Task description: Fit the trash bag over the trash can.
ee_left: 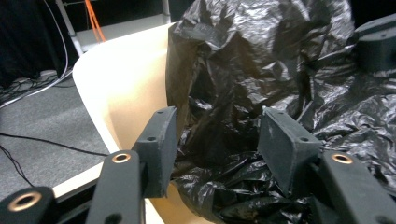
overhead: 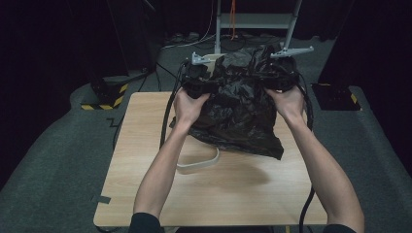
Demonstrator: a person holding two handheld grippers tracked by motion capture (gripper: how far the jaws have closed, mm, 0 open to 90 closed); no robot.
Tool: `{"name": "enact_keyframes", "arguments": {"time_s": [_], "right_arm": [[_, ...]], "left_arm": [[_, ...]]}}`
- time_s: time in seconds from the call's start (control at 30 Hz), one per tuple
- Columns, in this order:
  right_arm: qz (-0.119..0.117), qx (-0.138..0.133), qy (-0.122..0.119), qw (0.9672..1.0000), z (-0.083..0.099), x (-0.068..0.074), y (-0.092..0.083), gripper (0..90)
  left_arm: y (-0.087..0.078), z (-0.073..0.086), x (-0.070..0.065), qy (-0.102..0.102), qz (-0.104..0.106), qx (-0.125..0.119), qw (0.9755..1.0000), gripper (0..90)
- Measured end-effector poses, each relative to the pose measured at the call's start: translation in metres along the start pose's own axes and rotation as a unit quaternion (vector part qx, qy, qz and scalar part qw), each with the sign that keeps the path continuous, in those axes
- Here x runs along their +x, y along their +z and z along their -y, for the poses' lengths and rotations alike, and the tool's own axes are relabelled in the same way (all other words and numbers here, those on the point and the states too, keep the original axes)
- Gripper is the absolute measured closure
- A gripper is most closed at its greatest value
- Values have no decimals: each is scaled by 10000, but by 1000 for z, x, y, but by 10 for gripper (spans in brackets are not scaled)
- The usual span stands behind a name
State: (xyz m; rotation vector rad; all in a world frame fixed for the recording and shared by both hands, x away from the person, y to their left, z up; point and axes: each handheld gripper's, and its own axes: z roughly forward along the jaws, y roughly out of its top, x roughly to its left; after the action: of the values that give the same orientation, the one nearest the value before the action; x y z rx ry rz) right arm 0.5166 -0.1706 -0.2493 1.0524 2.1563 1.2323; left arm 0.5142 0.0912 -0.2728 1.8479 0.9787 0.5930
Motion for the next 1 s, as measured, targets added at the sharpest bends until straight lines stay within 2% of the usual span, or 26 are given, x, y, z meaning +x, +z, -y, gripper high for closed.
{"name": "enact_keyframes", "arguments": {"time_s": [0.07,0.23,0.33,0.5,0.67,0.77,0.87,0.93,1.0], "right_arm": [[121,-12,-140,9998,-2,4,-1,843],[144,-170,-271,9994,-8,7,-5,889],[93,-242,-338,9991,-14,10,-7,891],[-101,-246,-394,9989,-25,18,-3,892],[-325,0,-372,9988,-29,22,16,892],[-401,221,-363,9983,-29,24,28,891],[-481,475,-384,9970,-26,25,38,886],[-519,559,-365,9964,-26,24,41,878],[-576,671,-289,9957,-23,23,44,829]], "left_arm": [[-1,0,2,-31,48,0,10000,456],[-3,1,5,-157,199,-63,9997,418],[-7,0,2,-147,143,-162,9997,356],[-19,-3,-1,-110,119,-350,9993,331],[-26,-3,2,-194,209,-386,9988,317],[-30,-2,0,-71,157,-433,9989,308],[-33,0,-3,-5,215,-502,9985,313],[-33,0,-4,1,223,-506,9985,326],[-29,0,-3,-59,327,-474,9983,373]]}}
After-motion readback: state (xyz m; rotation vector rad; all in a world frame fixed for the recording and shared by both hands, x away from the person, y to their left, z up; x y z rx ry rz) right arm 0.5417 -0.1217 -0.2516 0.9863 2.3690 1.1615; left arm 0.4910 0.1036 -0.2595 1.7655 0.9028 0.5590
